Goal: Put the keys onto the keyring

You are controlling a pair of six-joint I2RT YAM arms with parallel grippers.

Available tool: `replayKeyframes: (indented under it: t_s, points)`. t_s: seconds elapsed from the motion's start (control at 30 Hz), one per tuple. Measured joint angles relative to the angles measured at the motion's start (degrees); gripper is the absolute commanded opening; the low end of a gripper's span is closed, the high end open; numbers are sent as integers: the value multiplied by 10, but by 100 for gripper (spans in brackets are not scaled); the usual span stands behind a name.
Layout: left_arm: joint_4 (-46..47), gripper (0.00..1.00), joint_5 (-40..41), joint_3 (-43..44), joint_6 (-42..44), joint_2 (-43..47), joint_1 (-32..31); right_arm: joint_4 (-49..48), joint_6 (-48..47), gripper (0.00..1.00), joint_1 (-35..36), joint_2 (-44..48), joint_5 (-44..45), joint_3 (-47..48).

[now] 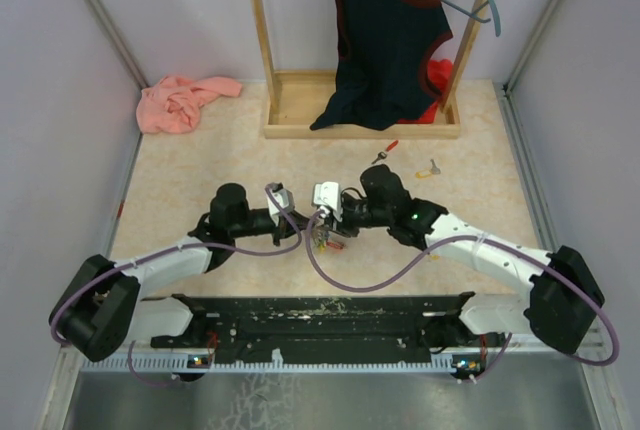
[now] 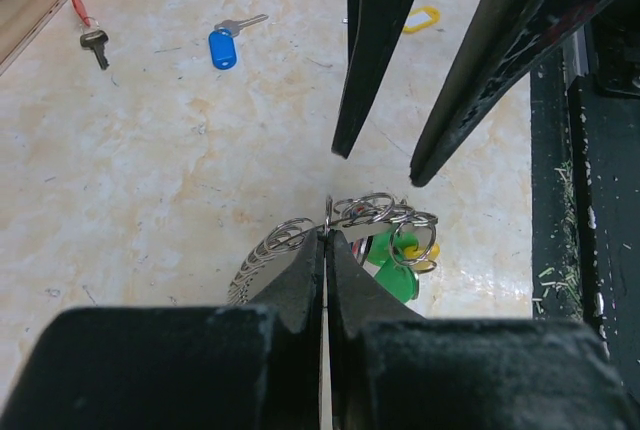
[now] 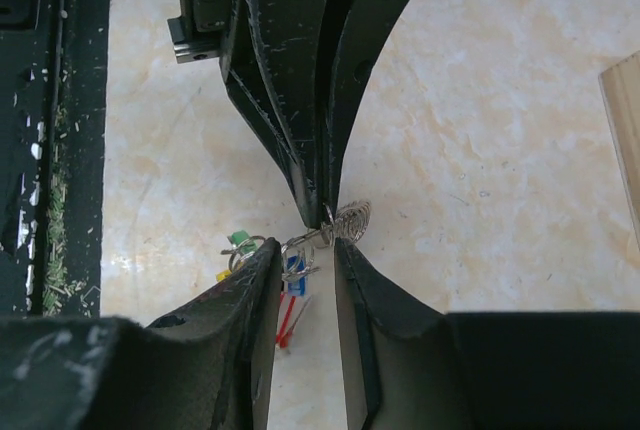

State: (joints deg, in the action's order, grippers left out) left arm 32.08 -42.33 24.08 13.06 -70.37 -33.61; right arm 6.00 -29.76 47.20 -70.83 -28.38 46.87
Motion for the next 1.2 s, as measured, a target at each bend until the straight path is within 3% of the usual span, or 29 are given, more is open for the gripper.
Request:
replayKeyframes:
  t_s: [0.23, 0.63, 1.2]
  points:
    - [1, 1, 17, -3, 0, 2, 2, -4, 39, 31, -1, 35, 38, -30]
    - [12, 1, 60, -22, -8, 27, 9, 62, 256, 32, -5, 36, 186, -52]
    - [39, 1, 189, -61, -44, 73, 24, 85, 249, 32, -4, -63, 215, -76]
